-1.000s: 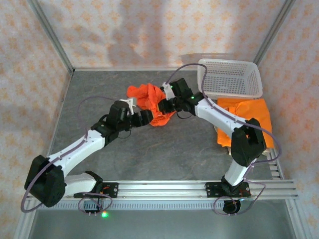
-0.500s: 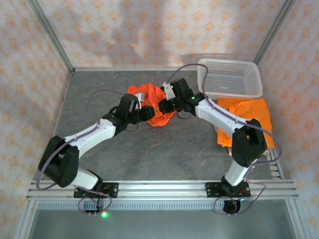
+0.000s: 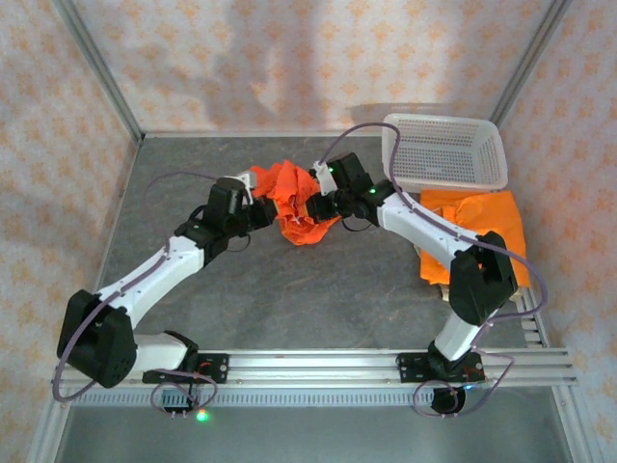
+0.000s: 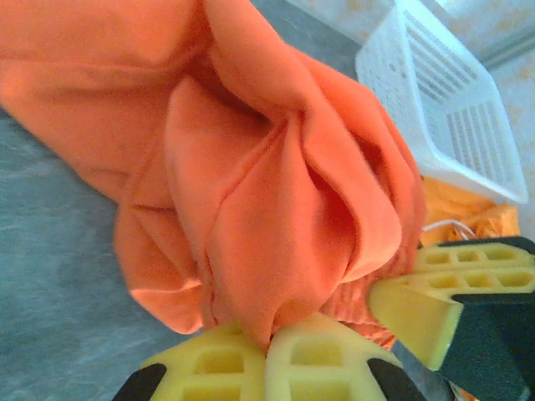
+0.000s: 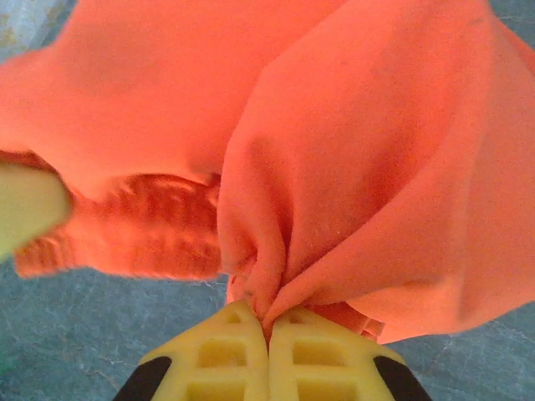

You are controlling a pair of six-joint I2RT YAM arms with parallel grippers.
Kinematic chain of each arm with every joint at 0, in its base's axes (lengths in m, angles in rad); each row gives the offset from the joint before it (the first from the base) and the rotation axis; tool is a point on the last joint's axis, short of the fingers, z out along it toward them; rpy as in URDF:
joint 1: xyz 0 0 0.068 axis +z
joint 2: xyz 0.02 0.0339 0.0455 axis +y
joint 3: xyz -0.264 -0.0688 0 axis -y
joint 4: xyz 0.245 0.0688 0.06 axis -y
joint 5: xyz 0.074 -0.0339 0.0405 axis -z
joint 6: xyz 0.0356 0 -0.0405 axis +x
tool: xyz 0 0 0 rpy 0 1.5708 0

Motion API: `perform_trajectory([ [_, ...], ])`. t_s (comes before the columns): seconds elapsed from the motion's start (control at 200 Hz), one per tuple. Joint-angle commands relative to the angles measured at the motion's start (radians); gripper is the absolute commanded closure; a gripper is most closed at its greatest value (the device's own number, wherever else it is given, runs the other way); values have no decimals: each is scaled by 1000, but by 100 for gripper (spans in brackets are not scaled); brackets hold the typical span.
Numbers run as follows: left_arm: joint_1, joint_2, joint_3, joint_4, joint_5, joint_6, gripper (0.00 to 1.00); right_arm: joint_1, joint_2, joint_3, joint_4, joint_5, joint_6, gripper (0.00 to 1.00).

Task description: Fold and stack the shorts

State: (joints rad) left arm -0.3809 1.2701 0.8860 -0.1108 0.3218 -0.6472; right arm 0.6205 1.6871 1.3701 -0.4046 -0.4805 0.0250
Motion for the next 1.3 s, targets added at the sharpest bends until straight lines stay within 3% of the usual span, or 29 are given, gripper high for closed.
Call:
perform_trajectory([
  [0.0, 17, -58, -14, -87, -71, 4, 100, -7, -40, 12, -22, 50, -17, 100],
  [0.23, 40, -181, -21, -226, -187, -22, 100, -20, 9, 77, -47, 143, -15, 100],
  [0.47, 128, -250, 122, -440, -311, 12, 100, -34, 253, 480, -178, 231, 9, 100],
  [0.646, 288, -227, 374, -551, -282, 82, 100, -36, 502, 981, -318, 201, 41, 100],
  [0.791, 318, -164, 703, -679, -350, 185, 100, -42, 691, 1428, -370, 164, 93, 100],
  [0.946, 317, -172, 892, -675, -340, 245, 100, -73, 662, 1443, -182, 48, 201, 100],
  [1.091, 274, -307, 764, -538, -298, 240, 100, -93, 617, 1434, -131, 8, 175, 100],
  [1.296, 47, -527, 225, -293, -355, 86, 100, -131, 606, 1336, -248, 24, 47, 100],
])
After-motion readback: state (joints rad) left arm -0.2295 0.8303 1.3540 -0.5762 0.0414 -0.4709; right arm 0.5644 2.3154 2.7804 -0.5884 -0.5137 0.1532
